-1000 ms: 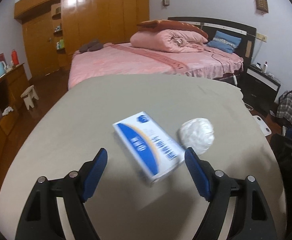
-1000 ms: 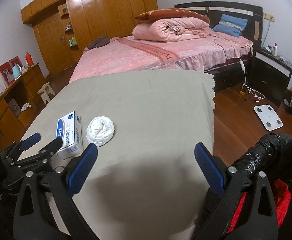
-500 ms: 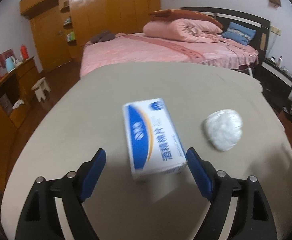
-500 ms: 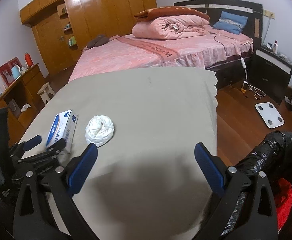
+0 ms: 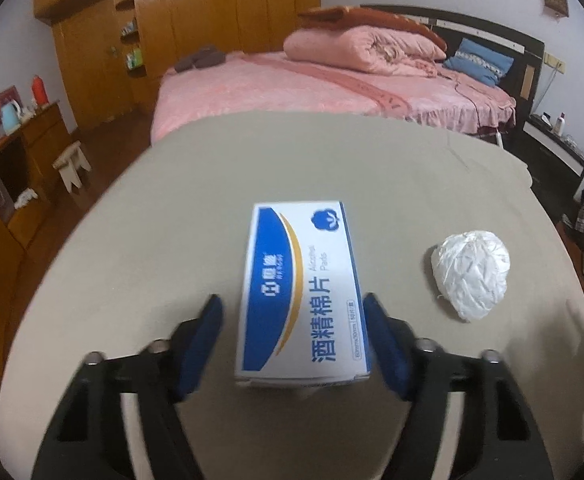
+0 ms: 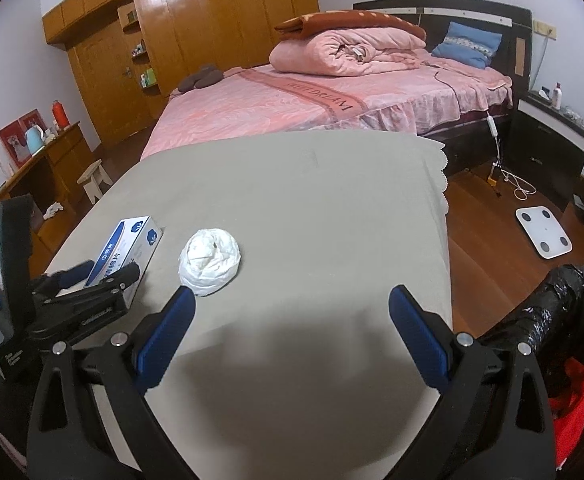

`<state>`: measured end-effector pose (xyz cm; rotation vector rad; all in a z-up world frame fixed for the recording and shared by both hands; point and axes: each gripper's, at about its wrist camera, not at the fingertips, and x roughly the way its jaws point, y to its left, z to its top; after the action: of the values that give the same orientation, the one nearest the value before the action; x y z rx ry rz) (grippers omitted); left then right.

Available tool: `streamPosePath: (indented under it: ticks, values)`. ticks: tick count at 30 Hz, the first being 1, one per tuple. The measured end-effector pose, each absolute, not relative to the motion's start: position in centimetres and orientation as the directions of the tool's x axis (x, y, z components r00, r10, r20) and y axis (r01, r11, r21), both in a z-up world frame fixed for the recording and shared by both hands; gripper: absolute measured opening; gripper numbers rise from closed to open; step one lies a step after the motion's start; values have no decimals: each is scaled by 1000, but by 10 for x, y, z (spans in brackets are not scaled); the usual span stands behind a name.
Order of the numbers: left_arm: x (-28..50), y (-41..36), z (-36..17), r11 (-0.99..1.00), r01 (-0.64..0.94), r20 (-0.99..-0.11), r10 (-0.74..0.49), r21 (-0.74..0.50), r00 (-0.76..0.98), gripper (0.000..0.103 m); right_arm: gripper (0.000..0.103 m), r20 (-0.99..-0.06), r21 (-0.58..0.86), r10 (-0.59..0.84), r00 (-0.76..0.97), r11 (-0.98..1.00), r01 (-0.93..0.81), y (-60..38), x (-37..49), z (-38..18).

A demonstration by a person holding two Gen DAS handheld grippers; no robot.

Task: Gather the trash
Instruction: 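Grasp the alcohol pads box with the left tool while the right tool grasps the tissue ball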

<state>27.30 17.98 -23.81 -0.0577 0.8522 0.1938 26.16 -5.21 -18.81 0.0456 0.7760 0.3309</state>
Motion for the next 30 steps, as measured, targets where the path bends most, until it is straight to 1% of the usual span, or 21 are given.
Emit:
streamPosePath:
  ticks: [3,5,8,11,16,23,30]
  values:
    - [275,182,-243,981,-191,-768,129,8,628,63,95,-680,163,312,664,947,-278,-51,264,-189]
    - [274,184,-243,982,-190,-771,114,-8,627,54,95,-680,164,314,662,946,-281,-48,265,-190]
    - [272,186,-242,983,-181,-766,94,-29,636,54,95,-680,166,320,659,943,-287,-43,267,-190]
    - [266,188,-237,984,-176,-742,96,-30,663,54,95,-678,166,329,657,940,-299,-36,269,-189]
    - [259,199,-229,981,-192,-726,121,-15,677,54,95,-673,168,347,653,932,-322,-18,275,-189]
    - [256,224,-225,973,-229,-717,166,9,677,54,95,-689,169,352,633,928,-332,9,290,-198]
    - [255,246,-228,965,-263,-718,195,17,668,54,93,-725,151,338,600,928,-340,34,305,-215]
